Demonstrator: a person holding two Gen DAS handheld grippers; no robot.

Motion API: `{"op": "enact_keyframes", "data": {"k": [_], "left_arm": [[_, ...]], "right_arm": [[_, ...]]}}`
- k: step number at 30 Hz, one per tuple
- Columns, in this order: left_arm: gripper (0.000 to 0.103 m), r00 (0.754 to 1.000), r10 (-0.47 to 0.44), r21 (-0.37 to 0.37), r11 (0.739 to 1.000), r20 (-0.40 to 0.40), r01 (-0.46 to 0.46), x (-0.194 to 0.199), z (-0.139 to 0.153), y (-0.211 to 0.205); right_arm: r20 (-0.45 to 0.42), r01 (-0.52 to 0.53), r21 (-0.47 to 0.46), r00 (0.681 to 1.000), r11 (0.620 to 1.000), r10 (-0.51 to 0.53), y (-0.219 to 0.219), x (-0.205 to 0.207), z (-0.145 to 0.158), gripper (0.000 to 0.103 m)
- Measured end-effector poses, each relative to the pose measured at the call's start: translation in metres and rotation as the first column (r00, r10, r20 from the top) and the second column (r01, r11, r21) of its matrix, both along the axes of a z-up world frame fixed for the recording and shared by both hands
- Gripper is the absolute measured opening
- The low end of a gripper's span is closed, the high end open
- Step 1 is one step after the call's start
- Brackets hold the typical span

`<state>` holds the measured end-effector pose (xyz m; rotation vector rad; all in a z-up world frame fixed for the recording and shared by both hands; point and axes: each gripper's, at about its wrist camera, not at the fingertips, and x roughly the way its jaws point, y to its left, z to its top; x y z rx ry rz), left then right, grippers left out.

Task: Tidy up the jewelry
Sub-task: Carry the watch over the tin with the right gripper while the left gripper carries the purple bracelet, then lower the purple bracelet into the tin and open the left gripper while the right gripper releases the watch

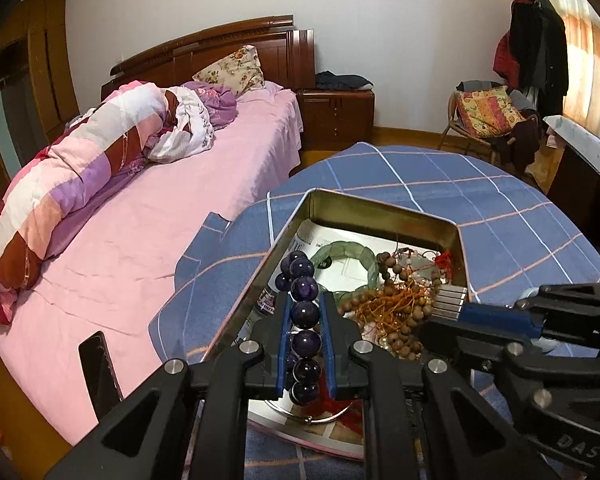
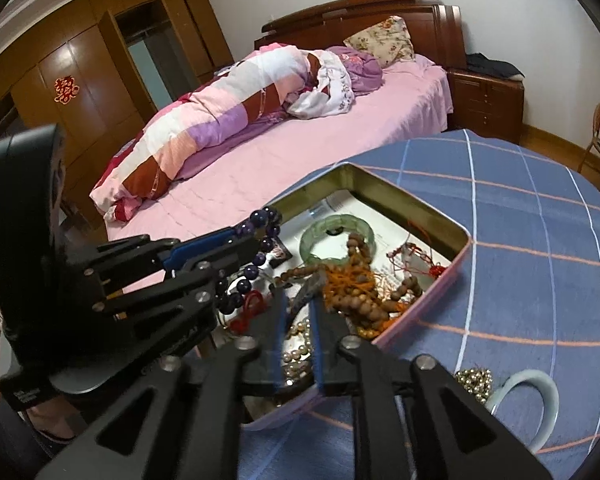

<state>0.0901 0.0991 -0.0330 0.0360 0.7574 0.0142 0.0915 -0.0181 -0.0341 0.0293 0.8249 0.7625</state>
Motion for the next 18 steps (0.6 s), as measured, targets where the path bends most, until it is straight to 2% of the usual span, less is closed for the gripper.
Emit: {"op": "enact_keyframes", "data": {"k": [2, 3, 4, 5, 6, 7, 9, 18], "left_arm": [[0.016, 1.0, 0.001, -0.002, 1.0, -0.009, -0.001, 0.002, -0.001, 0.0], [0.024, 1.0, 0.004, -0.006, 1.0, -0.014, -0.004, 0.002, -0.001, 0.001], [0.04, 1.0, 0.009, -0.006, 1.0, -0.014, -0.009, 0.002, -0.001, 0.001], [0.047, 1.0, 0.022, 0.002, 1.0, -0.007, -0.022, 0.001, 0.0, 0.0], [0.059, 0.999, 0.033, 0.014, 0.999, 0.002, -0.033, 0.0, 0.001, 0.0], [0.064, 0.999, 0.038, 0.023, 0.999, 0.014, -0.038, -0.001, 0.002, 0.0], [0.064, 0.999, 0.034, 0.019, 0.999, 0.018, -0.034, -0.002, 0.003, 0.0], [0.065, 0.998, 0.056, 0.024, 0.998, 0.012, -0.056, -0.002, 0.001, 0.0]], "right_arm": [[0.011, 0.016, 0.004, 1.0, 1.0, -0.016, -0.003, 0.0, 0.002, 0.049], [0.02, 0.035, 0.004, 0.999, 0.999, -0.035, -0.006, -0.001, 0.003, 0.052], [0.023, 0.041, 0.012, 0.999, 0.999, -0.042, -0.008, -0.001, 0.005, 0.058], [0.025, 0.048, 0.017, 0.999, 0.999, -0.049, -0.011, -0.002, 0.006, 0.061], [0.031, 0.062, 0.015, 0.998, 0.998, -0.062, -0.013, -0.002, 0.007, 0.061], [0.04, 0.075, 0.012, 0.996, 0.997, -0.075, -0.017, -0.003, 0.008, 0.064], [0.043, 0.088, 0.018, 0.995, 0.996, -0.089, -0.023, -0.003, 0.009, 0.068], [0.025, 0.116, 0.012, 0.993, 0.993, -0.117, -0.031, 0.0, 0.003, 0.071]]}}
